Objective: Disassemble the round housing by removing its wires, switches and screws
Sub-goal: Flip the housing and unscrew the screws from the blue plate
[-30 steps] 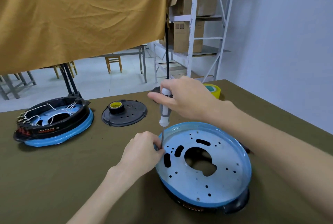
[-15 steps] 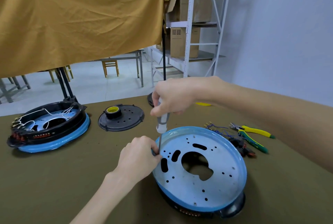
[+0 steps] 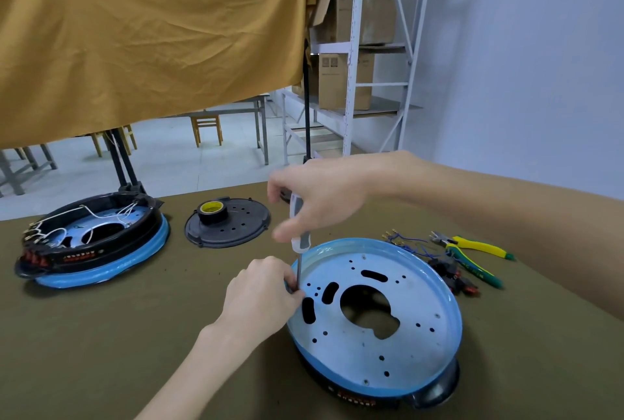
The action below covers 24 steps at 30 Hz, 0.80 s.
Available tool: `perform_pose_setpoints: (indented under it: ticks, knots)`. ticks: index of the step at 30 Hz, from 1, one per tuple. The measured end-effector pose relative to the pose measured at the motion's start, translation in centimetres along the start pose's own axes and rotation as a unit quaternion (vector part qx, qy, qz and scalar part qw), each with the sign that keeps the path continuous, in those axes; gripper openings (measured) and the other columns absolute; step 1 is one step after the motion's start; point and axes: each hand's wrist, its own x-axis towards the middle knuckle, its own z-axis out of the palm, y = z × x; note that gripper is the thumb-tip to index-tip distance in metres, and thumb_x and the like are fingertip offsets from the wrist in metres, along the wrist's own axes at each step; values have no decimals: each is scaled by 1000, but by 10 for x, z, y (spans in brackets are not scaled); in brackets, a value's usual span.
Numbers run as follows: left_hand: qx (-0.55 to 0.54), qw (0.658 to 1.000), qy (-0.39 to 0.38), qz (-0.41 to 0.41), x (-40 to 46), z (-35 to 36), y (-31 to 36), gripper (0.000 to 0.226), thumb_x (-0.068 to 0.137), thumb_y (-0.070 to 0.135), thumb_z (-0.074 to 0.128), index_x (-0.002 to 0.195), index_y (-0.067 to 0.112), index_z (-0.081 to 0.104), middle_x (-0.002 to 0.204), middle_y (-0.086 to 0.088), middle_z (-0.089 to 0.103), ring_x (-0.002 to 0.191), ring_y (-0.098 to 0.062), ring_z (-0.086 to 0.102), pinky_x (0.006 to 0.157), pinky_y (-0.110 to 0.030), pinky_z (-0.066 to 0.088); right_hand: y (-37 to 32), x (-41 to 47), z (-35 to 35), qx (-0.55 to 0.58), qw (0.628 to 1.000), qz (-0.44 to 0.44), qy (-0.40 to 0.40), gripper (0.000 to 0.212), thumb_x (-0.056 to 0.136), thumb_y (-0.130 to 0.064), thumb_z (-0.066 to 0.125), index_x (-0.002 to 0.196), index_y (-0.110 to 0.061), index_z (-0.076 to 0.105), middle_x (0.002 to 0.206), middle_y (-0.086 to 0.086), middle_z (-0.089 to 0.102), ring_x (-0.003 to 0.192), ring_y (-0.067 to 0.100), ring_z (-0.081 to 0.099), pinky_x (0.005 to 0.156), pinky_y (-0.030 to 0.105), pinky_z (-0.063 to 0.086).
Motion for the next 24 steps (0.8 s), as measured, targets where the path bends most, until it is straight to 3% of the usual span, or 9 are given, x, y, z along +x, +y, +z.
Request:
perform_pose_setpoints:
  ticks: [2,4,6,8,13,16,18,21,24]
  knots:
    - [0,1000,2,2,0,0,0,13,87,42,72,81,29,74,79,15,65,77,-15,65,59,-26,43,0,2,6,-77,995,46,52,57,99,-66,43,97,-11,59,78,5,69,68,27,67,52,32,46]
    - [-1,1000,2,3,0,0,1,14,87,42,73,82,29,74,81,14,66,78,-15,65,60,-26,43,3,5,8,-119,989,39,78,50,102,-56,48,88,-10,60,77,5,64,70,26,63,51,30,38]
    - [0,1000,4,5,0,0,1,15,87,42,73,81,29,73,81,14,67,77,-14,65,57,-25,42,5,3,3,-41,999,0,35,21,97,-36,66,105,-18,60,88,-4,62,87,21,62,58,31,41]
    - [2,1000,5,6,0,0,1,15,87,43,73,79,30,71,80,15,66,73,-11,62,52,-22,38,5,-2,-4,6,1000,-26,-13,34,90,-24,74,118,-25,56,95,-10,59,89,12,59,62,28,41]
    - [-3,1000,-1,9,0,0,0,13,87,42,73,81,31,73,81,15,66,75,-9,63,55,-22,43,3,2,9,-86,993,34,67,51,98,-62,51,89,-13,57,76,3,64,63,26,68,46,28,41]
    - [1,1000,-2,9,1,1,-1,14,87,43,73,78,31,71,81,15,66,75,-10,64,55,-23,44,4,1,7,-26,998,-24,53,17,95,-35,69,99,-20,62,84,-4,63,83,18,64,56,30,42]
    - [2,1000,-2,10,1,1,-1,16,87,44,73,76,33,67,80,16,65,73,-8,62,52,-21,39,5,-4,0,25,999,-47,-3,26,90,-19,73,110,-26,58,94,-8,65,90,13,62,66,31,48]
    - [-2,1000,-7,12,2,1,-2,16,87,44,73,76,34,68,79,17,63,74,-8,62,52,-21,39,4,-2,8,-46,998,4,40,29,95,-48,64,106,-24,52,89,-6,61,79,17,66,56,32,43]
    - [-8,1000,-12,15,1,0,-2,13,88,42,73,81,32,72,79,19,61,73,-7,61,52,-19,38,5,-1,12,-153,981,51,106,57,100,-63,46,77,-11,55,68,2,57,55,21,58,46,28,36]
